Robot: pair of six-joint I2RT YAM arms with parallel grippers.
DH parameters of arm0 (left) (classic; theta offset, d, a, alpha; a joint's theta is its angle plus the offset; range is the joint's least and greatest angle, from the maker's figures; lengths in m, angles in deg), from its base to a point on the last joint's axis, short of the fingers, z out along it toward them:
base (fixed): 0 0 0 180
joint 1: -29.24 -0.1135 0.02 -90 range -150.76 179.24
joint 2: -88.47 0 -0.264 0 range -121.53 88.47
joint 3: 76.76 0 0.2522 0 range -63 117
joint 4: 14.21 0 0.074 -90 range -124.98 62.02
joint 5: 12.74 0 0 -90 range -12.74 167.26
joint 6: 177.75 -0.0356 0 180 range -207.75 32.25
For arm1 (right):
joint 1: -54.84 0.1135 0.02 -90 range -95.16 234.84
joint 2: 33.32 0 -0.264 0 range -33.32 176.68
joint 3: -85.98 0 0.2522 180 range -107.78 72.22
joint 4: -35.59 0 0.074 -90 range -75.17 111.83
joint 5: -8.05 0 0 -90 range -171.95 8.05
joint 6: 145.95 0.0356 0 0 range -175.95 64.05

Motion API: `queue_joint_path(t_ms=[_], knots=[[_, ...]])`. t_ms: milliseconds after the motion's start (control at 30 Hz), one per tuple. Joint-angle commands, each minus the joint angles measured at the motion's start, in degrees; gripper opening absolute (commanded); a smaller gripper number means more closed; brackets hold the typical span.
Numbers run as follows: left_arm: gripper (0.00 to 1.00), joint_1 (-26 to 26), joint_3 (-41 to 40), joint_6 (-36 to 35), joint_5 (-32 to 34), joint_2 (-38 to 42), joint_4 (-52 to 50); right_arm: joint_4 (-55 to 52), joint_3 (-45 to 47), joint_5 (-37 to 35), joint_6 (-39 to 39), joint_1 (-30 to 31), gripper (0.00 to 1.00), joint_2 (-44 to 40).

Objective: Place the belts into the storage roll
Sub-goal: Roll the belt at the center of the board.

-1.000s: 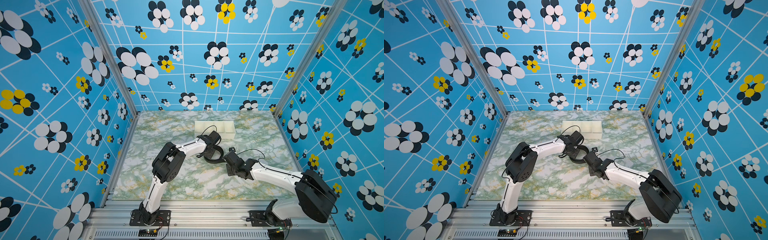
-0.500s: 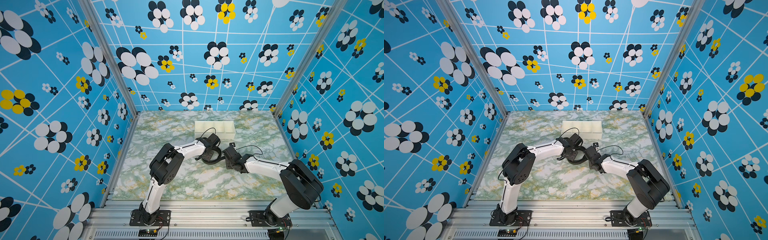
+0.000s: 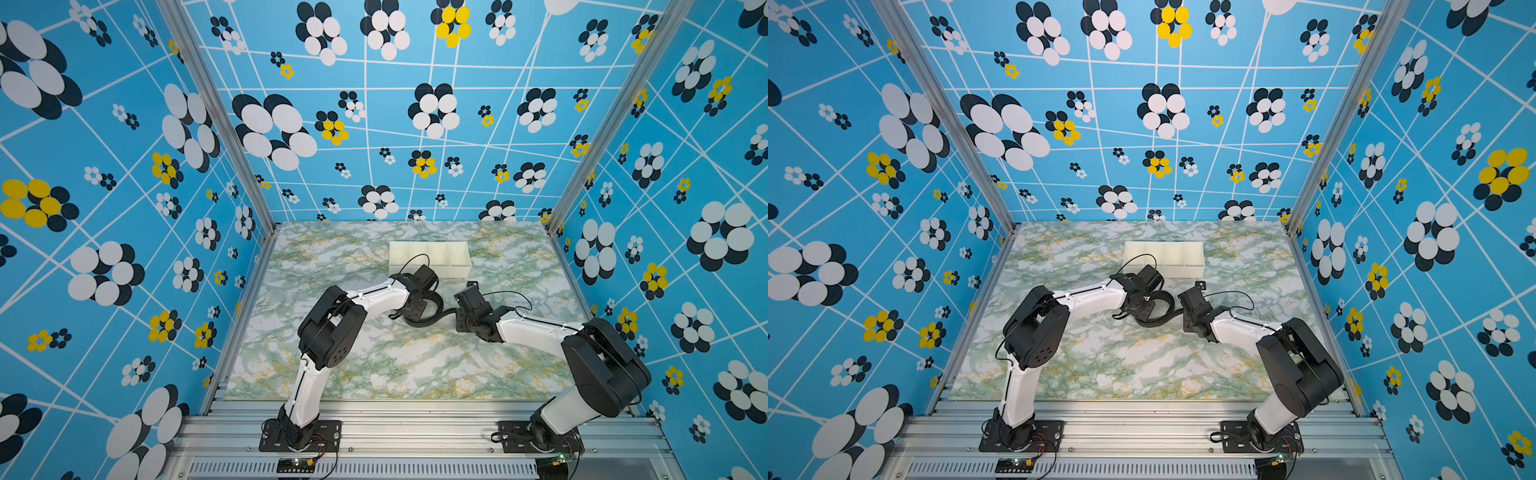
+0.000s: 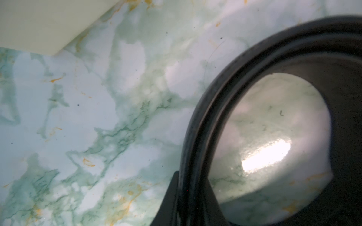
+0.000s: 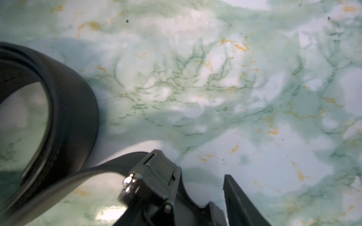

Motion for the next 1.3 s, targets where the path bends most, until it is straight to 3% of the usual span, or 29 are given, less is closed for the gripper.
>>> queue_joint_path(t_ms=[0, 200, 400, 467, 500, 533, 567, 733, 933, 1100, 1267], knots=[[0.00, 0.0, -3.8, -3.4, -6.4, -4.8, -13.6, 1.0, -3.9, -5.0, -1.1, -2.2, 0.57, 2.6], [0.00, -0.8, -3.4, -3.4, -7.6, -5.6, -13.4, 1.3, -4.0, -6.1, -3.5, -2.9, 0.59, 2.2], [0.00, -2.3, -3.8, -3.5, -8.1, -6.3, -13.6, -2.1, -4.6, -7.6, -3.4, -7.8, 0.60, -0.8], [0.00, -2.7, -3.6, -3.6, -8.1, -6.7, -13.8, -2.1, -3.8, -7.2, -3.5, -9.0, 0.67, -3.1], [0.00, -2.8, -3.5, -3.7, -8.1, -6.8, -13.9, -2.0, -3.4, -6.7, -4.0, -9.4, 0.81, -4.5], [0.00, -2.7, -3.3, -3.7, -8.0, -6.9, -13.9, -2.1, -3.3, -6.1, -4.8, -9.6, 0.82, -5.6], [0.00, -2.8, -3.1, -3.7, -8.1, -7.1, -13.9, -2.3, -3.3, -5.2, -5.7, -9.8, 0.98, -6.8], [0.00, -2.8, -2.0, -3.5, -8.6, -7.8, -14.1, -3.4, -3.0, -1.6, -6.1, -9.9, 0.99, -10.1], [0.00, -1.9, -2.4, -3.3, -8.9, -6.4, -14.2, -1.8, 2.5, 10.6, 5.7, -9.9, 0.94, -12.1], [0.00, -0.5, -1.4, -2.9, -9.7, -5.7, -16.1, 1.6, 8.5, 28.6, 24.8, -9.2, 0.83, -15.1], [0.00, 0.3, -0.6, -2.1, -10.8, -5.7, -16.9, -1.5, 11.0, 31.0, 34.0, -4.0, 0.78, -20.2]])
